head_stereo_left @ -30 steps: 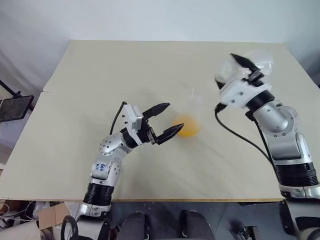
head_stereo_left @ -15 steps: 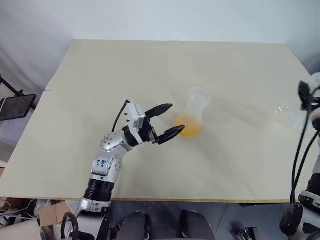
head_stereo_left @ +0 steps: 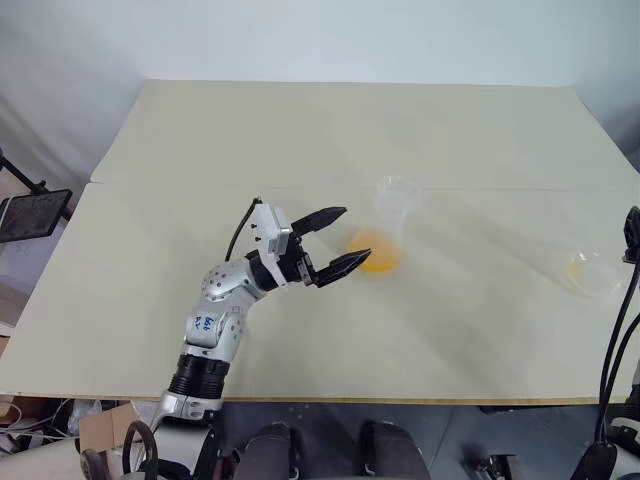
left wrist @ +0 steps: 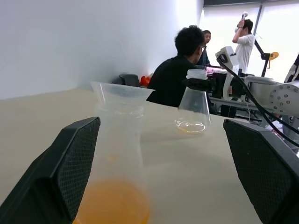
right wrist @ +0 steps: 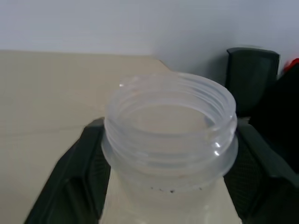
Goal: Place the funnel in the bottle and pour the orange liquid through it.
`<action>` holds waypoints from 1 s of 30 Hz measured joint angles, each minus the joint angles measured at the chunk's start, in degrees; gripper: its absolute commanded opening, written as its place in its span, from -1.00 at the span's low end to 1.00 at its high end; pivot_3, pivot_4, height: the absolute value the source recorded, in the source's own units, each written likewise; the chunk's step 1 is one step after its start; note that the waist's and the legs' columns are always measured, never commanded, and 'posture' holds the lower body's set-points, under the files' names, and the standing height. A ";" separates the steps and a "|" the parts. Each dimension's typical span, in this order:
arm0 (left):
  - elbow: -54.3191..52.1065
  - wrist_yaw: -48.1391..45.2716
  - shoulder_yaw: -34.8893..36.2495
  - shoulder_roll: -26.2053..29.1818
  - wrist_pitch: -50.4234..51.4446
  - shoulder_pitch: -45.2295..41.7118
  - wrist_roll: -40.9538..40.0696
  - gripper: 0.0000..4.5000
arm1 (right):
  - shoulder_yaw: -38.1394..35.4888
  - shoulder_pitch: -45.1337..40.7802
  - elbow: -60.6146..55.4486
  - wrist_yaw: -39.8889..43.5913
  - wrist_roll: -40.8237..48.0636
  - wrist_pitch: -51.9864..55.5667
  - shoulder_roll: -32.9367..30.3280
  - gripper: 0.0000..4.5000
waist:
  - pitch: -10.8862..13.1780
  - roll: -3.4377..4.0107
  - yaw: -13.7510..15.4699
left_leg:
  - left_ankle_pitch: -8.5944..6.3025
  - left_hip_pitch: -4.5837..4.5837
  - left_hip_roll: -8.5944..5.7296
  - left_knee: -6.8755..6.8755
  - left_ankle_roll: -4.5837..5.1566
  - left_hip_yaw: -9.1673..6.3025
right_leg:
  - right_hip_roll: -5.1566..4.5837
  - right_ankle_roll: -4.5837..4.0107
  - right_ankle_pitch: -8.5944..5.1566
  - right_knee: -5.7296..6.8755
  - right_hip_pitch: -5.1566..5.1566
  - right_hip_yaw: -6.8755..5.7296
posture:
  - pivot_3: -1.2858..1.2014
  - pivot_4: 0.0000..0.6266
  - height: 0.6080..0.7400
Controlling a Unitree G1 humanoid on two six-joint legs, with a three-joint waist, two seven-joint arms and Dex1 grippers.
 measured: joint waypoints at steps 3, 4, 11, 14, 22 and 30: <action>0.06 -0.48 0.03 0.23 -0.06 -0.19 0.00 1.00 | -1.07 1.59 0.18 -0.24 2.34 -0.91 1.20 0.97 | 0.00 0.00 0.05 | 0.00 0.00 0.00 -0.01 0.00 -0.01 | 0.00 0.00 0.00 -0.02 0.00 -0.01 | 0.03 -0.52 1.00; 0.08 -0.65 0.04 0.38 -0.06 -0.19 0.00 1.00 | -1.28 2.25 0.28 -0.41 2.79 -1.05 1.43 0.99 | 0.00 0.01 0.07 | 0.00 0.00 0.00 -0.01 0.00 0.00 | 0.00 0.00 0.00 -0.02 0.00 0.00 | 0.03 -0.52 1.00; 0.11 -1.83 0.22 1.81 0.18 -0.18 0.00 1.00 | -2.04 4.38 -3.89 -1.07 5.16 -1.88 1.30 0.99 | 0.00 0.05 -0.04 | 0.01 0.01 0.01 0.00 -0.01 0.03 | 0.00 0.00 0.00 -0.03 0.00 0.05 | 0.03 -0.52 1.00; 0.10 -1.88 0.25 2.04 0.48 -0.10 -0.01 1.00 | -3.02 4.66 -6.38 -1.46 6.13 -1.87 0.57 0.99 | 0.00 0.05 0.14 | 0.01 0.01 0.01 0.00 -0.01 0.03 | 0.00 0.00 0.00 -0.03 0.00 0.05 | 0.03 -0.52 1.00; 0.13 -2.32 0.26 2.76 0.52 0.22 0.07 1.00 | -4.99 2.78 -11.33 -2.12 6.69 -2.92 -6.17 0.99 | 0.01 0.05 0.66 | 0.01 0.01 0.01 0.02 0.01 0.09 | 0.00 0.00 0.00 -0.05 -0.01 0.10 | 0.03 -0.52 1.00; -0.41 -4.09 0.36 9.11 0.75 1.39 0.74 1.00 | 7.78 0.69 -21.41 14.84 16.15 0.53 -8.97 0.99 | 0.01 0.05 0.20 | 0.02 0.10 0.07 -0.04 0.00 0.09 | 0.04 0.00 0.00 0.01 0.00 0.10 | 0.03 -0.52 1.00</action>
